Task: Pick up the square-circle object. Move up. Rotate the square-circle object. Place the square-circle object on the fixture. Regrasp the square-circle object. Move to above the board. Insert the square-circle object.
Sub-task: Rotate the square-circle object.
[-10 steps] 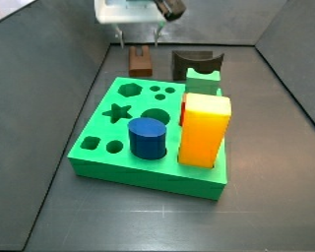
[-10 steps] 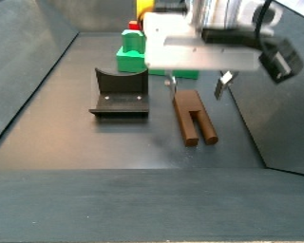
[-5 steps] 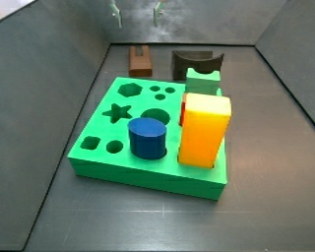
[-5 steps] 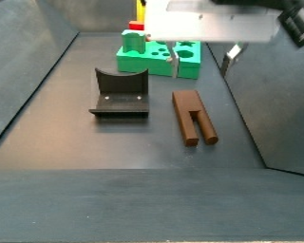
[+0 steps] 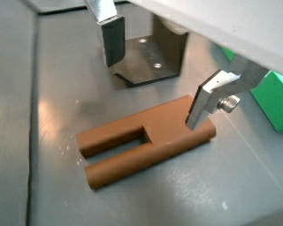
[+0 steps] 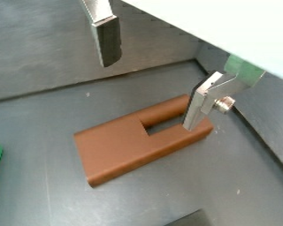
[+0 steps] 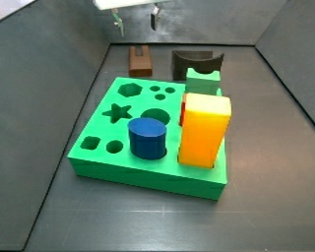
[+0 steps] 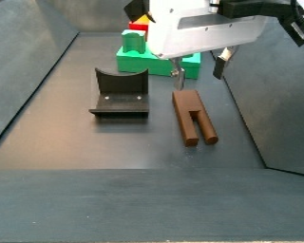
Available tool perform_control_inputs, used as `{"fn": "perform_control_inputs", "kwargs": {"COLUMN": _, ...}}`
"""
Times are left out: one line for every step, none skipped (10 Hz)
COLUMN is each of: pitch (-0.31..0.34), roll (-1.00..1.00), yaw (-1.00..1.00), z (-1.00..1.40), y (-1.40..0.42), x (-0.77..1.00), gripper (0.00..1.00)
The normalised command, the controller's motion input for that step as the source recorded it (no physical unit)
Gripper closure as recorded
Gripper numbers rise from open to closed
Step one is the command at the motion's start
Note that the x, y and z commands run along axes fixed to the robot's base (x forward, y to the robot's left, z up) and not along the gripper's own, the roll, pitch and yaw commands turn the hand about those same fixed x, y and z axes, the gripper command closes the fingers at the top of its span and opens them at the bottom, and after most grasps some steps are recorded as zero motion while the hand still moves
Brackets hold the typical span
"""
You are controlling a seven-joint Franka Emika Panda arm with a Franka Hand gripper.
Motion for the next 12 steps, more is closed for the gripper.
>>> {"fn": "perform_control_inputs", "kwargs": {"pitch": -0.002, "roll": 0.00, "yaw": 1.00, "z": -0.05, "y": 0.00, "x": 0.03, "gripper": 0.00}}
{"fn": "perform_control_inputs", "kwargs": {"pitch": -0.002, "roll": 0.00, "yaw": 1.00, "z": -0.05, "y": 0.00, "x": 0.03, "gripper": 0.00}}
{"fn": "perform_control_inputs", "kwargs": {"pitch": -0.002, "roll": 0.00, "yaw": 1.00, "z": -0.04, "y": 0.00, "x": 0.03, "gripper": 0.00}}
{"fn": "perform_control_inputs", "kwargs": {"pitch": -0.002, "roll": 0.00, "yaw": 1.00, "z": -0.04, "y": 0.00, "x": 0.03, "gripper": 0.00}}
{"fn": "perform_control_inputs", "kwargs": {"pitch": -0.002, "roll": 0.00, "yaw": 1.00, "z": -0.03, "y": 0.00, "x": 0.03, "gripper": 0.00}}
{"fn": "perform_control_inputs", "kwargs": {"pitch": -0.003, "roll": 0.00, "yaw": 1.00, "z": -0.03, "y": 0.00, "x": 0.03, "gripper": 0.00}}
{"fn": "perform_control_inputs", "kwargs": {"pitch": -0.003, "roll": 0.00, "yaw": 1.00, "z": -0.03, "y": 0.00, "x": 0.03, "gripper": 0.00}}
{"fn": "perform_control_inputs", "kwargs": {"pitch": -0.003, "roll": 0.00, "yaw": 1.00, "z": -0.03, "y": 0.00, "x": 0.03, "gripper": 0.00}}
{"fn": "perform_control_inputs", "kwargs": {"pitch": -0.003, "roll": 0.00, "yaw": 1.00, "z": -0.03, "y": 0.00, "x": 0.03, "gripper": 0.00}}
{"fn": "perform_control_inputs", "kwargs": {"pitch": -0.003, "roll": 0.00, "yaw": 1.00, "z": -0.03, "y": 0.00, "x": 0.03, "gripper": 0.00}}
{"fn": "perform_control_inputs", "kwargs": {"pitch": -0.003, "roll": 0.00, "yaw": 1.00, "z": -0.03, "y": 0.00, "x": 0.03, "gripper": 0.00}}
{"fn": "perform_control_inputs", "kwargs": {"pitch": -0.003, "roll": 0.00, "yaw": 1.00, "z": -0.03, "y": 0.00, "x": 0.03, "gripper": 0.00}}
